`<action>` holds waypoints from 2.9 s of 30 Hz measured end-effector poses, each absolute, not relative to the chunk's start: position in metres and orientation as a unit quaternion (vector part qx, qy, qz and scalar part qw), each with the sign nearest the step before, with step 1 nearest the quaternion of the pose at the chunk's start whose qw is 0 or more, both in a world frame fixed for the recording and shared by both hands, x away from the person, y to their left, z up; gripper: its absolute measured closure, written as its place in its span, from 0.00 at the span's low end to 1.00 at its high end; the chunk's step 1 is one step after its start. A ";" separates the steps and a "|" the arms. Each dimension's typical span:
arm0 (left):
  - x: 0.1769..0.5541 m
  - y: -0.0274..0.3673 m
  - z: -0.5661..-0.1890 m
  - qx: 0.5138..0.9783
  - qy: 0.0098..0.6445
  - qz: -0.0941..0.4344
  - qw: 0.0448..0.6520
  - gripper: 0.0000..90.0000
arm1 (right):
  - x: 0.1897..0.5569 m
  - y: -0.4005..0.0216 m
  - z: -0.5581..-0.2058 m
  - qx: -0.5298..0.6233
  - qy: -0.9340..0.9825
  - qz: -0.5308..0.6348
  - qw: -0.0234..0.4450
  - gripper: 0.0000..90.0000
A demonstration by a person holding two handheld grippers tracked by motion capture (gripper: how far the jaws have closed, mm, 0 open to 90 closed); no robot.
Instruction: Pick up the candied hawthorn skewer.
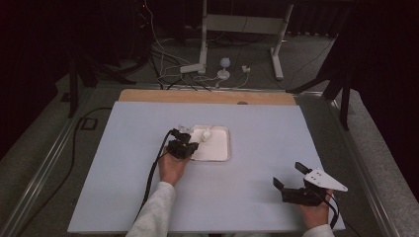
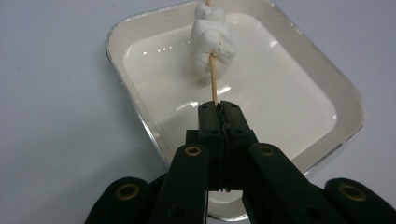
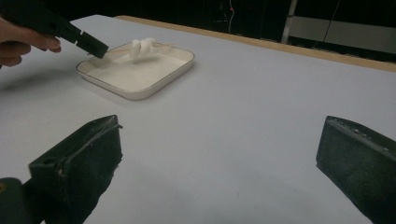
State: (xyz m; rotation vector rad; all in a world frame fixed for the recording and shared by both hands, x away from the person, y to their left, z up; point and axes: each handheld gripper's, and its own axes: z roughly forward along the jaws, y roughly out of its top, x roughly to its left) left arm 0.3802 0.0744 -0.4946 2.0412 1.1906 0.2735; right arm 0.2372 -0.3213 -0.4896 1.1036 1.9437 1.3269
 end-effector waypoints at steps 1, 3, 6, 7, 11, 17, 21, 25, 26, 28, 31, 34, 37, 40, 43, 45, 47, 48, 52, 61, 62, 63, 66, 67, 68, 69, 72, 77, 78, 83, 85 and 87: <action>0.379 0.075 -0.492 0.793 0.464 0.105 0.381 1.00 | 0.237 -0.321 -0.490 0.409 0.721 0.491 0.268 0.00; 0.378 0.075 -0.491 0.791 0.464 0.105 0.384 1.00 | 0.237 -0.321 -0.489 0.409 0.721 0.492 0.268 0.00; 0.376 0.076 -0.488 0.790 0.462 0.101 0.390 1.00 | 0.237 -0.321 -0.489 0.408 0.720 0.492 0.268 0.00; 0.375 0.077 -0.486 0.790 0.460 0.101 0.391 1.00 | 0.237 -0.321 -0.489 0.409 0.720 0.492 0.268 0.00; 0.371 0.080 -0.483 0.787 0.458 0.098 0.402 1.00 | 0.237 -0.321 -0.490 0.409 0.722 0.491 0.266 0.00; 0.362 0.089 -0.476 0.785 0.450 0.096 0.415 1.00 | 0.238 -0.319 -0.490 0.406 0.725 0.490 0.262 0.00; 0.355 0.096 -0.471 0.781 0.445 0.096 0.428 1.00 | 0.239 -0.317 -0.490 0.405 0.726 0.495 0.252 0.00; 0.345 0.102 -0.466 0.780 0.433 0.093 0.442 1.00 | 0.240 -0.315 -0.490 0.407 0.723 0.504 0.240 0.00; 0.343 0.103 -0.465 0.780 0.430 0.093 0.446 1.00 | 0.242 -0.312 -0.488 0.407 0.721 0.511 0.231 0.00; 0.337 0.106 -0.464 0.780 0.423 0.091 0.452 1.00 | 0.243 -0.309 -0.487 0.404 0.723 0.514 0.224 0.00; 0.327 0.113 -0.461 0.774 0.417 0.091 0.468 1.00 | 0.246 -0.302 -0.482 0.398 0.726 0.518 0.214 0.00; 0.321 0.116 -0.458 0.772 0.411 0.091 0.475 1.00 | 0.251 -0.295 -0.476 0.393 0.726 0.526 0.203 0.00; 0.317 0.117 -0.456 0.772 0.407 0.092 0.479 1.00 | 0.258 -0.286 -0.469 0.388 0.724 0.536 0.194 0.00; 0.309 0.118 -0.451 0.772 0.395 0.094 0.488 1.00 | 0.266 -0.275 -0.461 0.381 0.723 0.548 0.178 0.00; 0.306 0.118 -0.449 0.773 0.388 0.093 0.494 1.00 | 0.274 -0.262 -0.454 0.370 0.728 0.553 0.162 0.00; 0.302 0.118 -0.449 0.773 0.381 0.094 0.498 1.00 | 0.280 -0.252 -0.450 0.364 0.734 0.553 0.151 0.01; 0.299 0.119 -0.449 0.772 0.375 0.091 0.505 1.00 | 0.286 -0.242 -0.447 0.358 0.741 0.551 0.139 0.05; 0.298 0.119 -0.449 0.773 0.373 0.090 0.505 1.00 | 0.289 -0.238 -0.445 0.355 0.744 0.550 0.133 0.08; 0.292 0.121 -0.446 0.772 0.365 0.090 0.512 1.00 | 0.301 -0.224 -0.439 0.352 0.748 0.552 0.109 0.14; 0.283 0.118 -0.439 0.772 0.338 0.091 0.530 1.00 | 0.321 -0.198 -0.428 0.350 0.747 0.562 0.056 0.38; 0.283 0.117 -0.440 0.773 0.337 0.091 0.530 1.00 | 0.323 -0.196 -0.426 0.348 0.746 0.566 0.047 0.41; 0.282 0.116 -0.440 0.774 0.334 0.091 0.531 1.00 | 0.325 -0.194 -0.425 0.348 0.744 0.569 0.041 0.43; 0.282 0.114 -0.441 0.775 0.329 0.090 0.533 1.00 | 0.332 -0.188 -0.424 0.353 0.744 0.567 0.020 0.47; 0.281 0.114 -0.441 0.775 0.324 0.089 0.535 1.00 | 0.334 -0.186 -0.425 0.355 0.745 0.564 0.014 0.47; 0.281 0.114 -0.441 0.775 0.324 0.089 0.535 1.00 | 0.335 -0.184 -0.425 0.356 0.745 0.564 0.008 0.47; 0.281 0.113 -0.441 0.775 0.321 0.089 0.537 1.00 | 0.336 -0.183 -0.426 0.357 0.743 0.566 0.003 0.48; 0.280 0.113 -0.440 0.774 0.317 0.090 0.541 1.00 | 0.338 -0.180 -0.427 0.360 0.740 0.568 -0.012 0.48; 0.280 0.112 -0.441 0.777 0.308 0.084 0.543 1.00 | 0.341 -0.180 -0.429 0.360 0.727 0.583 -0.044 0.51; 0.280 0.111 -0.442 0.778 0.305 0.082 0.542 1.00 | 0.341 -0.180 -0.429 0.361 0.725 0.585 -0.047 0.51; 0.280 0.105 -0.445 0.795 0.293 0.081 0.525 1.00 | 0.341 -0.180 -0.427 0.357 0.718 0.594 -0.060 0.58; 0.280 0.103 -0.446 0.800 0.290 0.084 0.519 1.00 | 0.340 -0.179 -0.426 0.357 0.717 0.596 -0.059 0.63; 0.279 0.101 -0.447 0.804 0.287 0.086 0.513 1.00 | 0.339 -0.178 -0.424 0.361 0.717 0.594 -0.055 0.68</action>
